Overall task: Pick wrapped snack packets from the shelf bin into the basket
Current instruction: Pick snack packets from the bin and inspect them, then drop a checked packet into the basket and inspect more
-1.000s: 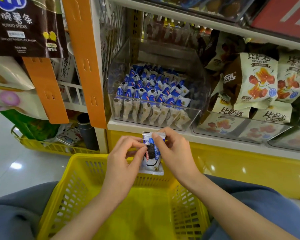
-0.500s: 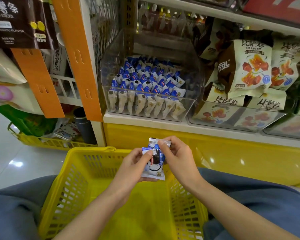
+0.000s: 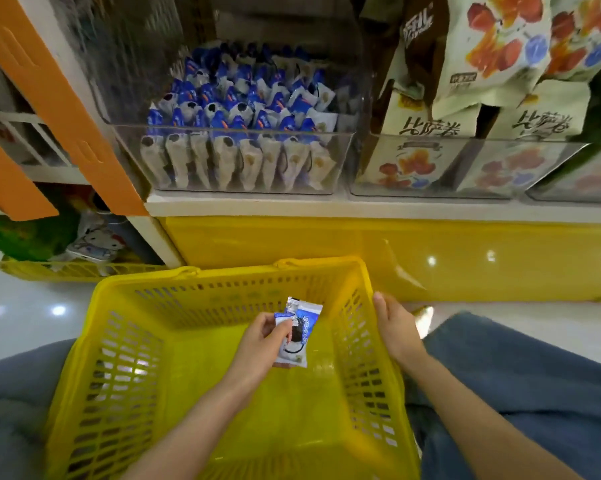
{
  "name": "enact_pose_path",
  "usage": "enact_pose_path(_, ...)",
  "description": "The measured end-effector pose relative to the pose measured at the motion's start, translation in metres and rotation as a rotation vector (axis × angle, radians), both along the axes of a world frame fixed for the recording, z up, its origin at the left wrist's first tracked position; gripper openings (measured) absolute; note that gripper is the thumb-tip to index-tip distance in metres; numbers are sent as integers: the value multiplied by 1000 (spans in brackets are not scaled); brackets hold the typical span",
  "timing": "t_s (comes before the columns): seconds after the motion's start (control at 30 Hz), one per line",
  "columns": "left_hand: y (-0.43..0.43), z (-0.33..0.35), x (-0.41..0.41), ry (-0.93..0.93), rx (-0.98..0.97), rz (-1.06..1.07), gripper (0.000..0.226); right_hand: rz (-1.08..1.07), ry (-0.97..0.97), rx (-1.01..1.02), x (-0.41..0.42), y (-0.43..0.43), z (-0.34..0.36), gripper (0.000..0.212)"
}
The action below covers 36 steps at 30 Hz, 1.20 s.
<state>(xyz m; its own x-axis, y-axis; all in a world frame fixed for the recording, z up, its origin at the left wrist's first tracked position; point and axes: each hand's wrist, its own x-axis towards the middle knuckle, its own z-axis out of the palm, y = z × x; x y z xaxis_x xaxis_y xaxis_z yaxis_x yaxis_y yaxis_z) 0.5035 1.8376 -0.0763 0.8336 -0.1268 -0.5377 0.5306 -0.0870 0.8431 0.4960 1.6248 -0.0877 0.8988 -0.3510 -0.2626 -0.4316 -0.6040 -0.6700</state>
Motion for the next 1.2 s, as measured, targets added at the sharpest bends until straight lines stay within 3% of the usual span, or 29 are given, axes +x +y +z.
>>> enact_pose_path(0.1,-4,-33,2,72,80,-35,6,-36,-71,72,-4,-1,-12,50)
enact_pose_path(0.33,-10,-117,-3,196,342,-204,11,-31,-180,38,-4,-2,-19,38)
enact_pose_path(0.5,-8,-159,-10,152,529,-420,9,-51,-163,38,-1,-2,-22,31)
enact_pose_path(0.57,-7,-169,-10,156,572,-429,22,-60,-159,66,-1,-2,-22,33)
enact_pose_path(0.7,-7,-178,-7,110,760,-517,31,-81,-148,97,-1,-2,-23,36)
enact_pose_path(0.87,-5,-167,-2,48,859,-701,35,-70,-153,53,-1,-2,-24,37)
enact_pose_path(1.0,-6,-122,14,-246,879,-702,39,-37,-135,-19,-3,-1,-22,32)
enact_pose_path(1.2,7,-17,46,-858,870,-389,40,97,-132,-233,-5,7,-9,27)
